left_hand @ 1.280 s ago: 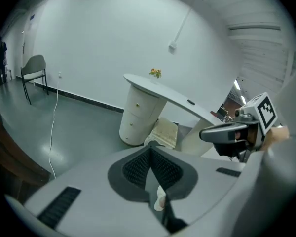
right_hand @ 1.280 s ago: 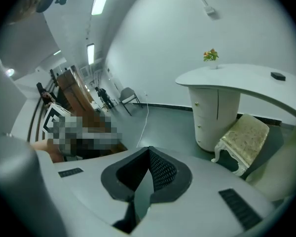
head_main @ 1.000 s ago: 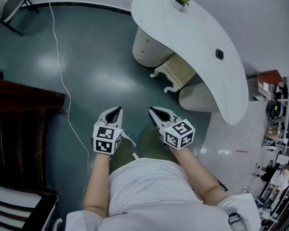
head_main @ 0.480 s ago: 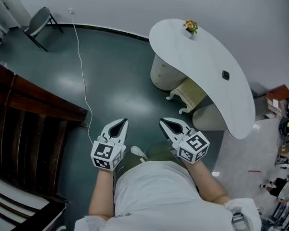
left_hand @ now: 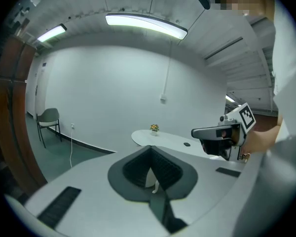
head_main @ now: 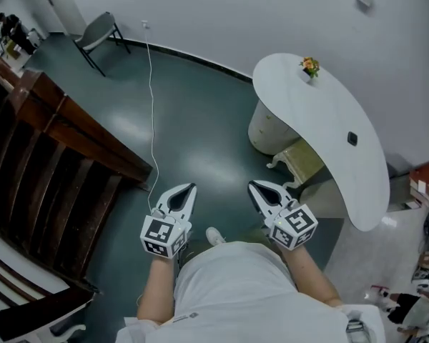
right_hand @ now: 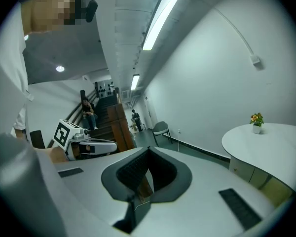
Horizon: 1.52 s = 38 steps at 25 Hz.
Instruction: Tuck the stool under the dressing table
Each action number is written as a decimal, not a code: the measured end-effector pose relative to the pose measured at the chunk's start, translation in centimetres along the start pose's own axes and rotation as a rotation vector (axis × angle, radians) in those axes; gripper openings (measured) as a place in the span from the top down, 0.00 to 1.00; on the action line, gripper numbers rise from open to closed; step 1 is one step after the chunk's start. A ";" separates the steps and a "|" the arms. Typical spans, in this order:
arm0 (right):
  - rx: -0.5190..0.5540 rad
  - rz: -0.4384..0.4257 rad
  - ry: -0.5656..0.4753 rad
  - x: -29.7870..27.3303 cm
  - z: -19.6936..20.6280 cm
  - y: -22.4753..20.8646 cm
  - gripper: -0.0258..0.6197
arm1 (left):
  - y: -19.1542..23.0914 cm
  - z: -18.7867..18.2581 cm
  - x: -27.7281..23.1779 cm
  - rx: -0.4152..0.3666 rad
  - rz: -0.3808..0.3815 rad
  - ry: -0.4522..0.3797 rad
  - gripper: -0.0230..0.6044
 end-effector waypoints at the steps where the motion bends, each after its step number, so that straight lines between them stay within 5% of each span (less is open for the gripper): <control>1: 0.008 -0.004 0.002 -0.2 0.0 0.3 0.95 | 0.2 0.0 0.4 0.008 -0.006 -0.004 0.96; 38: 0.009 0.081 0.004 0.2 -0.4 2.3 0.95 | 3.0 -0.8 3.9 -0.025 -0.051 -0.042 0.96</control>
Point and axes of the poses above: the fingertips, and each gripper's own axes: x backward along the fingers, y to its left, z out of its underside, the point moved 2 cm from there along x, backward along the fingers, and after that the axes turned 15 degrees about -z, right-handed, at the moved point
